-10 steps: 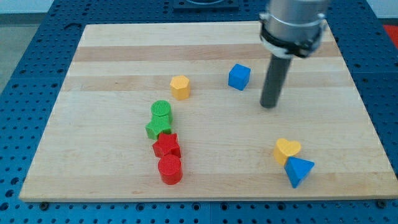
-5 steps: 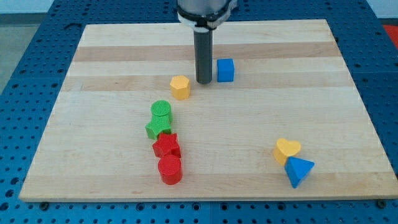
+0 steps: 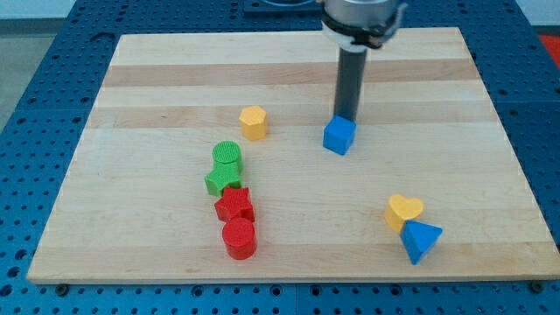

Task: Push the blue cube to the yellow heart

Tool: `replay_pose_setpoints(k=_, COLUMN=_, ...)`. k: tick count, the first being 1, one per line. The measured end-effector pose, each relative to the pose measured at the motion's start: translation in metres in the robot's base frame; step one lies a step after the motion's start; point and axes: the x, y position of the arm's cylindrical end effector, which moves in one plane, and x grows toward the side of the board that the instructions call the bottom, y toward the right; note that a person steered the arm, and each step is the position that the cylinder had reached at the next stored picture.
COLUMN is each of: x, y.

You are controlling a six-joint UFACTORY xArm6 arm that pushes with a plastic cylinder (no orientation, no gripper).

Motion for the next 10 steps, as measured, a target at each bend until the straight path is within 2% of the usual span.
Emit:
replay_pose_setpoints(k=1, x=0.034, y=0.012)
replay_pose_setpoints(k=2, x=0.028, y=0.014)
replay_pose_setpoints(k=3, x=-0.003, y=0.012)
replay_pose_setpoints(k=4, x=-0.005, y=-0.011)
replay_pose_setpoints(k=6, x=0.025, y=-0.036)
replay_pose_setpoints(k=8, x=0.063, y=0.014)
replay_pose_setpoints(k=10, x=0.065, y=0.02)
